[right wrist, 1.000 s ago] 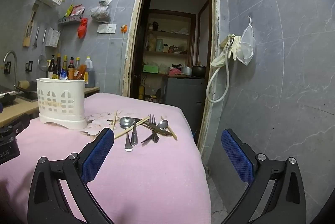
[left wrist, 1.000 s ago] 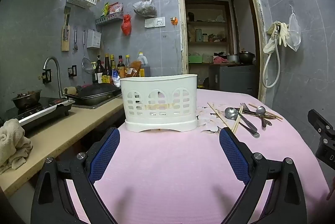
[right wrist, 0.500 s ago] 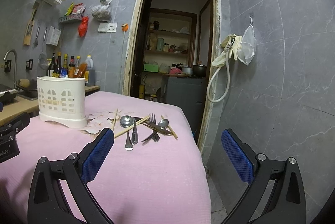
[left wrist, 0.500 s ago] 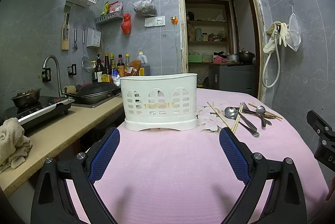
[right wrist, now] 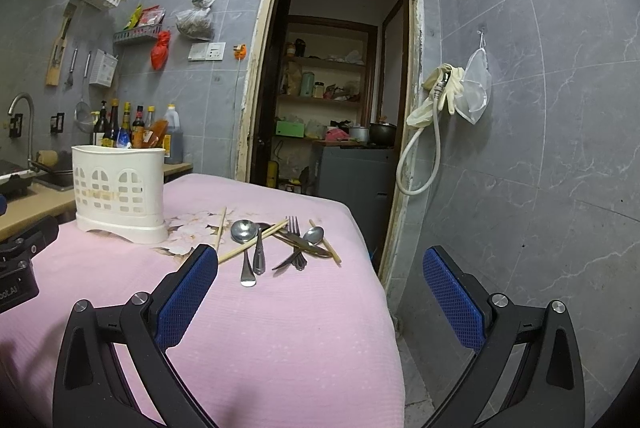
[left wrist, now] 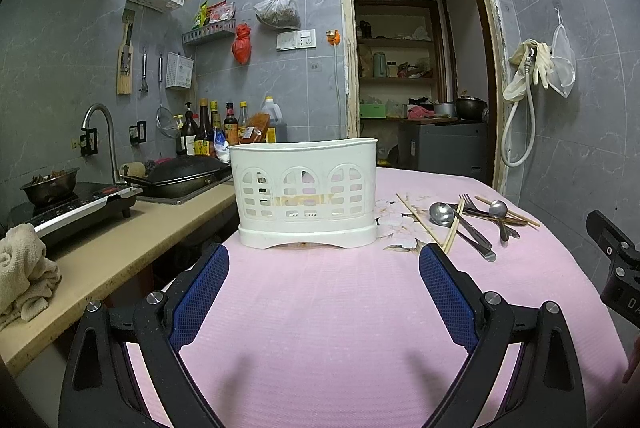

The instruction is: Organize utensils

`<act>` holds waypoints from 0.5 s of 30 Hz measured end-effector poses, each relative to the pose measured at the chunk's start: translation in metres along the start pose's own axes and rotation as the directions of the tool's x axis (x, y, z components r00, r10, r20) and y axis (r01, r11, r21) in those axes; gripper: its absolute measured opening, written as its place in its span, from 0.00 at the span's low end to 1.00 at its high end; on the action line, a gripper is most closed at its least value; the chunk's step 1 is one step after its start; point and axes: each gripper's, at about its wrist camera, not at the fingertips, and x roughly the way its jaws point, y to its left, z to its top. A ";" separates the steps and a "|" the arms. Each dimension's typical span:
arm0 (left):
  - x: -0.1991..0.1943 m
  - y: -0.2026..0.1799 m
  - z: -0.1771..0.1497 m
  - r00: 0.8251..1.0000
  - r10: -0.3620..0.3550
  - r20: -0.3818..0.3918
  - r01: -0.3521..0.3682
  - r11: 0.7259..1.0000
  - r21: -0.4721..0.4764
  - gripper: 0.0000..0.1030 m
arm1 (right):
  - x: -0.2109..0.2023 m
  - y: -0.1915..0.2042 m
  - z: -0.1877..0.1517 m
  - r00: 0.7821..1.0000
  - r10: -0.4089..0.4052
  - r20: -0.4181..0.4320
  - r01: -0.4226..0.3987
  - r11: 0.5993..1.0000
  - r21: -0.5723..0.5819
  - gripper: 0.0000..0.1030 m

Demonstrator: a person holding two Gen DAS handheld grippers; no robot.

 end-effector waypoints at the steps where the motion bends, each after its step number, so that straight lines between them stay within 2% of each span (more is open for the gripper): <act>1: 0.000 0.000 0.000 1.000 0.000 0.000 0.000 1.000 0.000 0.91 | -0.001 0.001 0.001 1.000 0.000 0.000 0.000 1.000 0.000 1.00; 15: 0.000 0.000 0.000 1.000 0.000 -0.001 0.000 1.000 -0.001 0.91 | -0.001 0.001 0.001 1.000 0.002 -0.001 -0.002 1.000 0.000 1.00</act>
